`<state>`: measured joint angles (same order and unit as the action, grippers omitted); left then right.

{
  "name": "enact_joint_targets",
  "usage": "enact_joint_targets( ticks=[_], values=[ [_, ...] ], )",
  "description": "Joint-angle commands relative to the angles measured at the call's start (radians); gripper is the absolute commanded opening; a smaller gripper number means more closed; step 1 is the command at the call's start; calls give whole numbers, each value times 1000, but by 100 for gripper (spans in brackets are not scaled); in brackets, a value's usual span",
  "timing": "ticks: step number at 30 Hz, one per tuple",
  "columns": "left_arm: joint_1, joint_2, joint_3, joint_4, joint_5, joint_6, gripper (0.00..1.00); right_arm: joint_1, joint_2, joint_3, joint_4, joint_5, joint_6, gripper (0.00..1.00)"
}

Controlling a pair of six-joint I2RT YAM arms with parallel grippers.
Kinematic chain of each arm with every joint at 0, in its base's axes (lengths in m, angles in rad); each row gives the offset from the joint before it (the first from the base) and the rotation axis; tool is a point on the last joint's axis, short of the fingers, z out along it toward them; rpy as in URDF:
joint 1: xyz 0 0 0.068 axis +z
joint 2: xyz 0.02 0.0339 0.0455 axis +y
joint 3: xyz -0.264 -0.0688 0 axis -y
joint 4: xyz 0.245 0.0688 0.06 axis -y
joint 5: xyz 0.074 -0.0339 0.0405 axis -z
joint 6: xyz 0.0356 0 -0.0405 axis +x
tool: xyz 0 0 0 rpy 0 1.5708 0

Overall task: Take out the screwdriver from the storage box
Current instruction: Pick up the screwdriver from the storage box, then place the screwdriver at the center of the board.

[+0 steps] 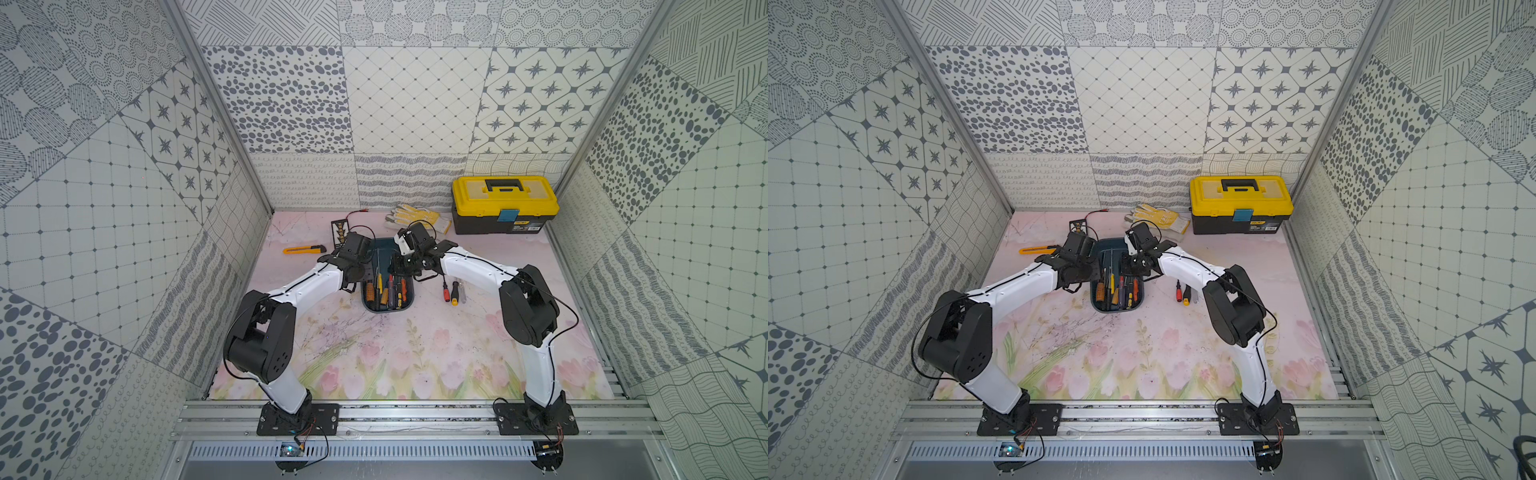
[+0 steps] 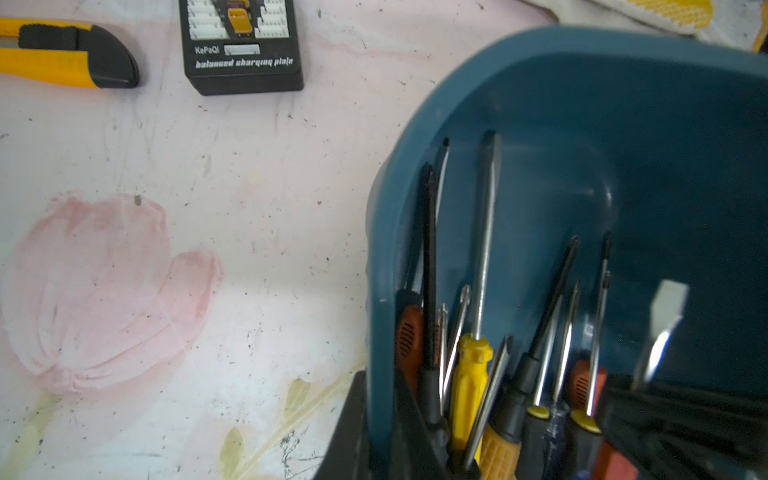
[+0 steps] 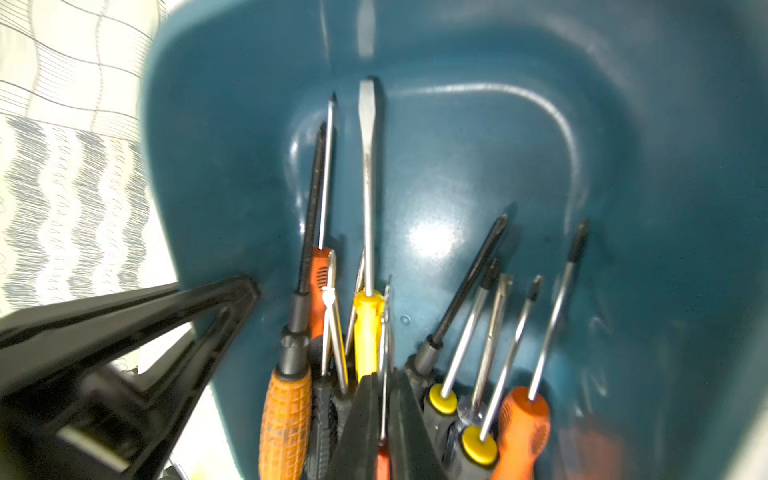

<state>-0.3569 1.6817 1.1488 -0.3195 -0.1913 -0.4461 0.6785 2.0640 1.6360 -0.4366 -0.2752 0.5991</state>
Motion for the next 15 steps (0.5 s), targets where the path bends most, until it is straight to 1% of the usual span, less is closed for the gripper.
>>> enact_joint_targets(
  ticks=[1,5,9,11,15],
  values=[
    [1,-17,3,82,-35,-9,0,-9,-86,-24,79,13,0,0],
    [2,-17,3,78,-36,-9,0,-39,-159,-95,153,-24,30,0],
    [2,-20,0,80,-39,-6,0,-75,-233,-135,159,-13,9,0],
    [1,-19,0,79,-37,-5,0,-94,-260,-143,141,-8,-10,0],
    [2,-20,2,79,-40,-3,0,-126,-281,-134,47,26,-83,0]
  ],
)
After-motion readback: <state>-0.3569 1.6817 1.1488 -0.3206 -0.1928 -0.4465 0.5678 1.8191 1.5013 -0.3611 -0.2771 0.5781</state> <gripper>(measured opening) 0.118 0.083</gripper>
